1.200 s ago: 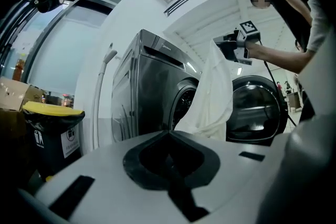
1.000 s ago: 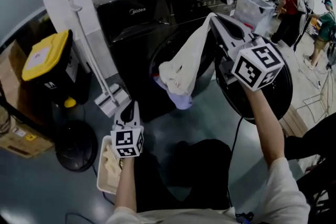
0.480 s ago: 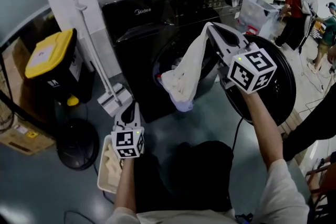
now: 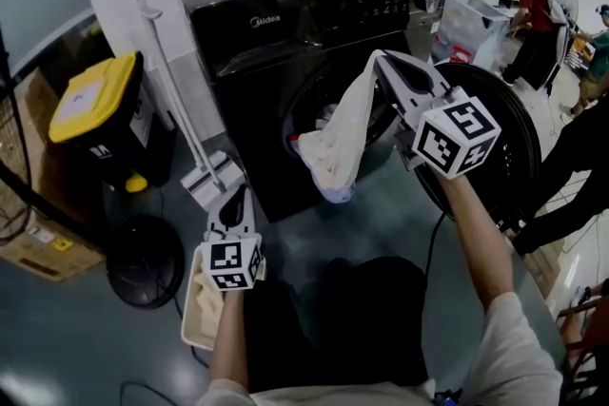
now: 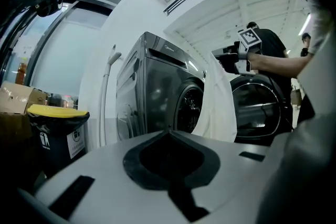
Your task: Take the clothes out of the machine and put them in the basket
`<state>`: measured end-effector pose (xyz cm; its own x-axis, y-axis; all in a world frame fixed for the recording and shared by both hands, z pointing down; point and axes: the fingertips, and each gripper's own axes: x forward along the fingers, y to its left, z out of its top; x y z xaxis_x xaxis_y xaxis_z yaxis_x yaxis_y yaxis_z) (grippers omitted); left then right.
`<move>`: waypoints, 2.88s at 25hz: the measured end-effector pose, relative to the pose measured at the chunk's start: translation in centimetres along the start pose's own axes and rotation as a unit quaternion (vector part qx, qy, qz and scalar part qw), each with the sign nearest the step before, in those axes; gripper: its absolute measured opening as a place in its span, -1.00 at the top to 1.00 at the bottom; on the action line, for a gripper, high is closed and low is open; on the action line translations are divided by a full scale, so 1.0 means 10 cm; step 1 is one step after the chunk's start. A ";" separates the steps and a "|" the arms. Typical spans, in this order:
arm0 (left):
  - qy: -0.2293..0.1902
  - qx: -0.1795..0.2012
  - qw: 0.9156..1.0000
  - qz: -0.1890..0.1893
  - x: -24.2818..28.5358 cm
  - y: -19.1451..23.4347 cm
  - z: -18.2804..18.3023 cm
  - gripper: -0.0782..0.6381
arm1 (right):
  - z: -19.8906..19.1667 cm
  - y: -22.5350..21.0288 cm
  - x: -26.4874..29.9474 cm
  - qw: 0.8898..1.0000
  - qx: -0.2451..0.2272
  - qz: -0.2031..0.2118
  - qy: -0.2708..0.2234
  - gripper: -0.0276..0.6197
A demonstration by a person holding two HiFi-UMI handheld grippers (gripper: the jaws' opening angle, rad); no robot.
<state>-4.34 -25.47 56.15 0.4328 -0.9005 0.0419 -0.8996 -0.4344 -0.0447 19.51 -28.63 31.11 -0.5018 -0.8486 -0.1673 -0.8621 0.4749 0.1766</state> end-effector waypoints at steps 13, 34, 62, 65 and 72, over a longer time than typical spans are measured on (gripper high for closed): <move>-0.007 0.003 1.000 -0.022 -0.18 -0.01 -0.03 0.73 | -0.26 0.29 -0.16 1.000 0.009 -0.017 0.021 0.83; 0.044 -0.004 0.999 0.006 0.61 -0.33 -0.14 0.73 | -1.03 -0.36 0.04 0.999 0.034 0.002 0.023 0.83; 0.120 -0.047 0.992 0.008 -0.15 -0.58 3.28 0.73 | 1.86 -0.33 -0.05 0.987 0.115 0.015 0.108 0.83; 0.108 -0.044 0.993 0.008 -0.21 -0.56 3.70 0.73 | 2.30 -0.32 -0.06 0.988 0.109 0.016 0.105 0.84; 0.082 -0.045 0.995 0.021 -0.54 -0.43 4.57 0.73 | 3.33 -0.13 -0.08 0.991 0.084 0.039 0.094 0.83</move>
<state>-0.11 -19.51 10.49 0.3865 -0.8994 0.2042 -0.9213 -0.3868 0.0402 18.66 -20.81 -1.31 -0.5594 -0.8284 0.0278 -0.8284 0.5599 0.0162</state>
